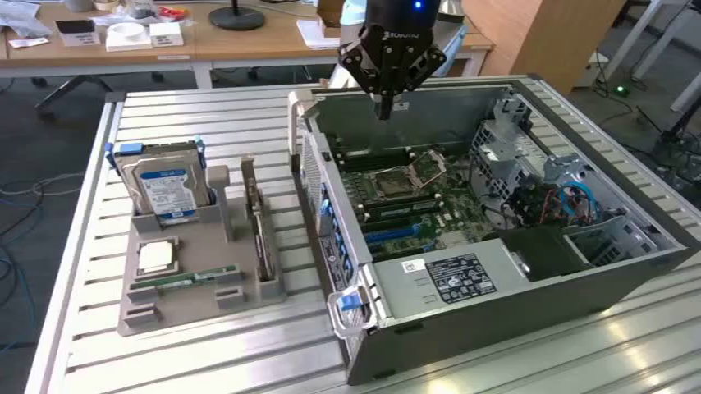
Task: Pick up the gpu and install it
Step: 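Reach for the gpu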
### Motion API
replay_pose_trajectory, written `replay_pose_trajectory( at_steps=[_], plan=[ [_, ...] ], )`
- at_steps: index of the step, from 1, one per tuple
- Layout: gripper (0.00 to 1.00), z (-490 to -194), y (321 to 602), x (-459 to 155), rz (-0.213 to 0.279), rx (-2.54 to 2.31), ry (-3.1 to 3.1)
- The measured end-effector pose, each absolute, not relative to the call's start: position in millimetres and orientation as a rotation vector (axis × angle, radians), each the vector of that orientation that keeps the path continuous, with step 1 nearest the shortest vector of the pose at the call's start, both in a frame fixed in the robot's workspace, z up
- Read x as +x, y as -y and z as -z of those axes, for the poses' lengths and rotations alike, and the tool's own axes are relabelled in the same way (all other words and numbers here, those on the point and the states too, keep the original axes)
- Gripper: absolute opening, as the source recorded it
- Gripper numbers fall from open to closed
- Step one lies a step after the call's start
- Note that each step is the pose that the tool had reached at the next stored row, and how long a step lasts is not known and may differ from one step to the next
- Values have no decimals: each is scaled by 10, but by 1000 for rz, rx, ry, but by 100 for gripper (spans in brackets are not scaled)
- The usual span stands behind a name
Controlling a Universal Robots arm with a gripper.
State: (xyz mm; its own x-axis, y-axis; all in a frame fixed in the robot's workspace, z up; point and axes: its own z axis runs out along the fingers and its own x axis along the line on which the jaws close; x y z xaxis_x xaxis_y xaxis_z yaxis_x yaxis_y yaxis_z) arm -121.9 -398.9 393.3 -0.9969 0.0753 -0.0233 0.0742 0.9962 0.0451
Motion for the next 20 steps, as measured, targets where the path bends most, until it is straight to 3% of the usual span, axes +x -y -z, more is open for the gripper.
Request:
replay_pose_trajectory(
  at_steps=[20],
  plan=[
    [11, -3930, 3988, -1317, -69, 117, -3114]
  ],
)
